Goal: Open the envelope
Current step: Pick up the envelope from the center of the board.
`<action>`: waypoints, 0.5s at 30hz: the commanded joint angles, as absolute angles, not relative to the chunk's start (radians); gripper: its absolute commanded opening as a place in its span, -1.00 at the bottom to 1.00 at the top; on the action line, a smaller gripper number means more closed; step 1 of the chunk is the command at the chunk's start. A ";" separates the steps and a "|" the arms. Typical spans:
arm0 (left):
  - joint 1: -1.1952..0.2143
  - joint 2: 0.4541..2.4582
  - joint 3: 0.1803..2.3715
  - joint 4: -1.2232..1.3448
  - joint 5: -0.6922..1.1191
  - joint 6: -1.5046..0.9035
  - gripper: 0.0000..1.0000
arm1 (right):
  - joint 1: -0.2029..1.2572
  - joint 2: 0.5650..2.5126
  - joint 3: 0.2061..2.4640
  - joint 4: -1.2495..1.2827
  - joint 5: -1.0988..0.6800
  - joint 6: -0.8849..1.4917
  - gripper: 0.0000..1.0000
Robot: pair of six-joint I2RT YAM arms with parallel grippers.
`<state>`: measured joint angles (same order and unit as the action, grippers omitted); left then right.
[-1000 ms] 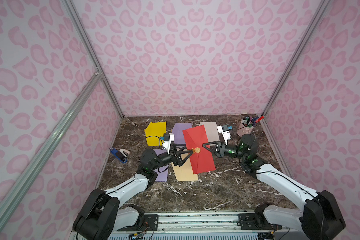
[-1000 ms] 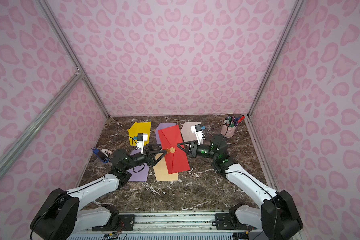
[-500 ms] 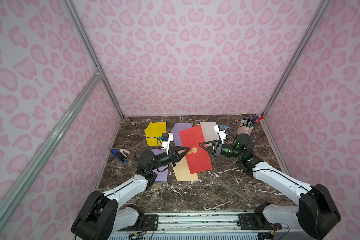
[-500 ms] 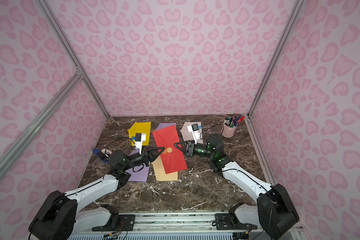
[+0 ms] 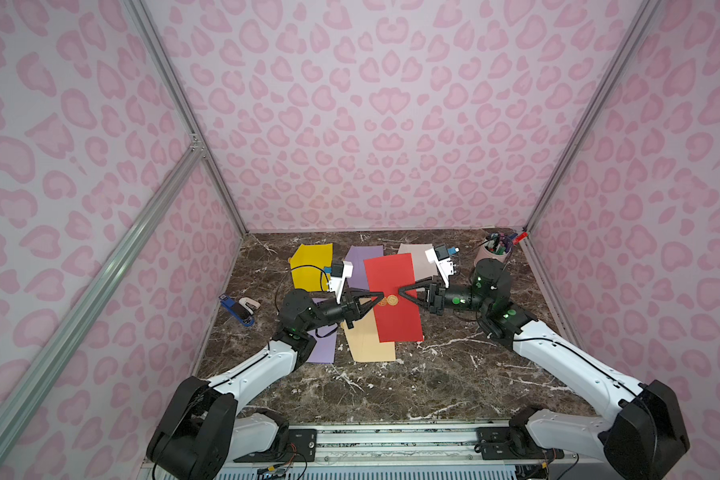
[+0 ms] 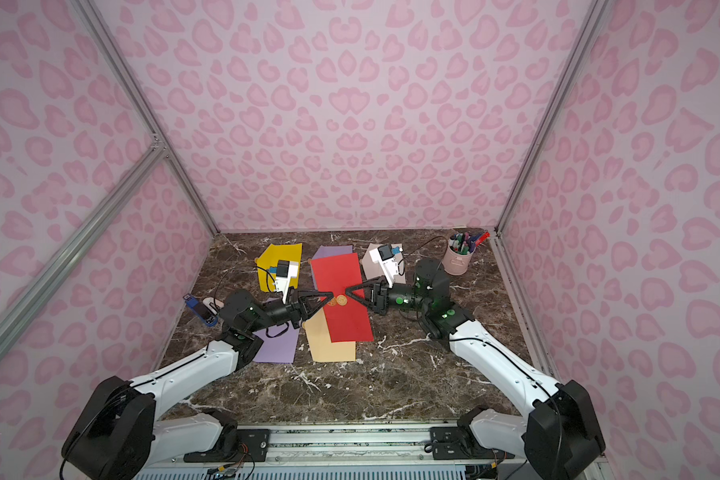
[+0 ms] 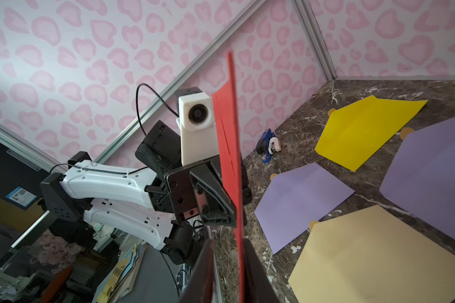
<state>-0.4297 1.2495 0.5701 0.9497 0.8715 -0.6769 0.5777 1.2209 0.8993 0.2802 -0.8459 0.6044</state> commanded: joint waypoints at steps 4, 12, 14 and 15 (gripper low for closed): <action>-0.428 1.220 0.602 0.818 0.929 -0.599 -0.90 | 0.576 1.236 0.966 0.090 -0.870 0.409 -0.79; -0.428 1.203 0.636 0.702 0.933 -0.532 -0.90 | 0.565 1.246 0.974 0.059 -0.880 0.377 -0.88; -0.428 1.200 0.638 0.687 0.930 -0.523 -0.90 | 0.560 1.242 0.973 0.055 -0.884 0.372 -0.89; -0.429 1.200 0.637 0.687 0.928 -0.523 -0.90 | 0.559 1.241 0.972 0.055 -0.888 0.372 -0.91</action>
